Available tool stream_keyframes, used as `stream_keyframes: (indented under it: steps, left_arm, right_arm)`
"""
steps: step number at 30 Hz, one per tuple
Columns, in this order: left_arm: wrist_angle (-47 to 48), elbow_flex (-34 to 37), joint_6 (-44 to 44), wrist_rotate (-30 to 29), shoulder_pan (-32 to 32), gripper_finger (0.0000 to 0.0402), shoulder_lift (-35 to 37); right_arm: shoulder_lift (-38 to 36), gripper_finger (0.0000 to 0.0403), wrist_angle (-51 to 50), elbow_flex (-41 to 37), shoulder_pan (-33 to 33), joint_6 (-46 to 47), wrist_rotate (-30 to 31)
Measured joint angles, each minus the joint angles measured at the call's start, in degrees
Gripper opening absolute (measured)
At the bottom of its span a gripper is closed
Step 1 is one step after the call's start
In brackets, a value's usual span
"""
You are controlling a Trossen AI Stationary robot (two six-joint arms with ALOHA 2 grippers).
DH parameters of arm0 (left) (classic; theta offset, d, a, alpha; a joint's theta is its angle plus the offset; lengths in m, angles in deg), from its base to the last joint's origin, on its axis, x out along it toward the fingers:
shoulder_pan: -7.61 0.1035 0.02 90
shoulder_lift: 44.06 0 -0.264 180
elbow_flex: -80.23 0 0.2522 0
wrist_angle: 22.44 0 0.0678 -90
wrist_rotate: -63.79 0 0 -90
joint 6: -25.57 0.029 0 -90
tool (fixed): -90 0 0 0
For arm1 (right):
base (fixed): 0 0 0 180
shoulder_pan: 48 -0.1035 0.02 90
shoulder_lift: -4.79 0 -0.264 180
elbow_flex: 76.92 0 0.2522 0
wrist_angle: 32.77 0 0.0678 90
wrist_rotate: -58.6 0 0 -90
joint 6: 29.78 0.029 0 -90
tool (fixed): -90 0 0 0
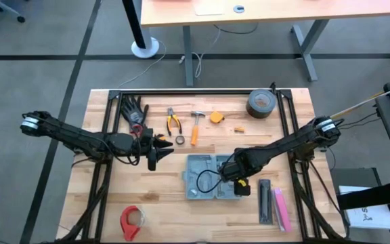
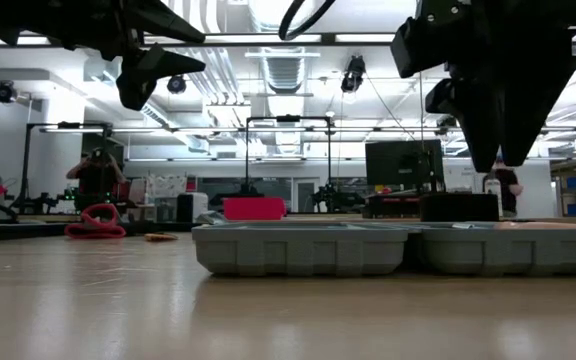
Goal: Prefit tool cases
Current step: Put the nut driver into the gray tool box
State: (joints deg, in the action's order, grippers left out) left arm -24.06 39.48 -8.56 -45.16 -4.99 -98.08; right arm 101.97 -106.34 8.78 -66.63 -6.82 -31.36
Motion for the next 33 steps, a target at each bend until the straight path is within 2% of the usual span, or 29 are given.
stream_keyframes:
  steps: [20, 24, 33]
  left_arm:
    - [0.0, 0.0, 0.1, 0.0, 0.0, 0.0168, 0.0]
    - [0.0, 0.0, 0.3, 0.0, 0.0, 0.0168, 0.0]
    - [0.0, 0.0, 0.5, 0.0, 0.0, 0.0168, 0.0]
  right_arm:
    - [0.5, 0.013, 0.1, -1.5, 0.0, -3.5, -0.4]
    - [1.4, 0.0132, 0.5, -2.0, 0.1, -4.2, -1.6]
    - [5.6, 0.0167, 3.5, -2.0, 0.4, -6.1, -3.5]
